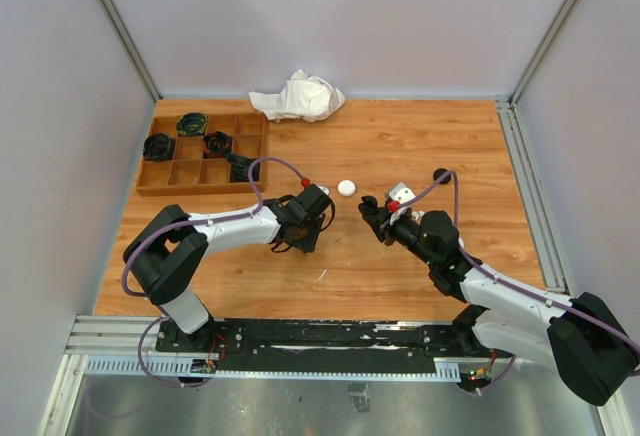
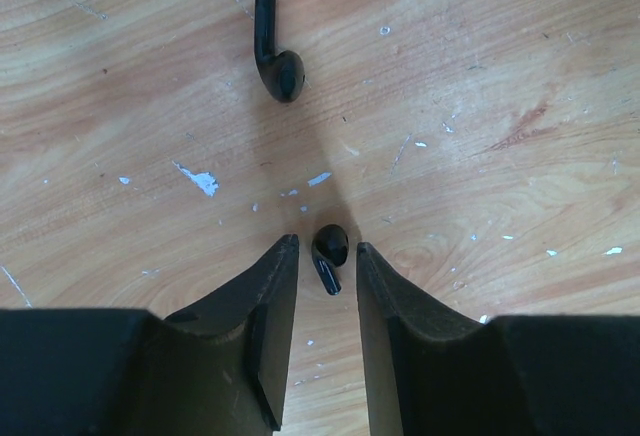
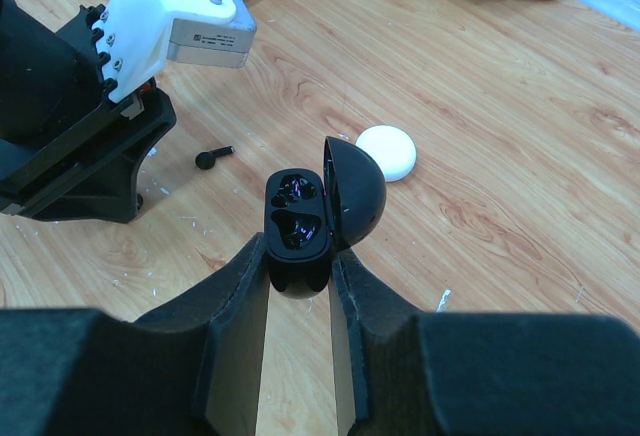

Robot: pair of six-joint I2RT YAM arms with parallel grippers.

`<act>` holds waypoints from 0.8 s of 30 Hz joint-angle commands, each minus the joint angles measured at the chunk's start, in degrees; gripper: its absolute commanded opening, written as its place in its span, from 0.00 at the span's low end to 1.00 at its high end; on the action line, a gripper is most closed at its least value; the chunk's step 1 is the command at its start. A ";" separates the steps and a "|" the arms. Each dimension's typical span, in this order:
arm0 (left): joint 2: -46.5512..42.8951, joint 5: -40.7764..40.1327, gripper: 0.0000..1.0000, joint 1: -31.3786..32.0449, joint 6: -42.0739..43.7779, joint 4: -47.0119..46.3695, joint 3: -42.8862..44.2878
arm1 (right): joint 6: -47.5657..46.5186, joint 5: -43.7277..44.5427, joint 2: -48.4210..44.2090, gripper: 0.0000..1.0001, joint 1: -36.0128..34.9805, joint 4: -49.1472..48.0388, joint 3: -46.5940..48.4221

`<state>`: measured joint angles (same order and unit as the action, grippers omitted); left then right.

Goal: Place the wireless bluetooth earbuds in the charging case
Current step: Pick up the earbud from the center of the board.

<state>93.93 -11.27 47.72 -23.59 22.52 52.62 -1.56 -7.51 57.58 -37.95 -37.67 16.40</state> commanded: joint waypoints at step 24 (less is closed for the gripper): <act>-20.03 -10.45 0.15 1.43 0.79 -5.59 -1.28 | -5.61 -4.27 0.73 0.17 -5.44 -3.71 2.22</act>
<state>79.92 -15.88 47.83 -23.24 21.04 52.73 -4.71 -10.92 58.17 -41.71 -37.87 16.43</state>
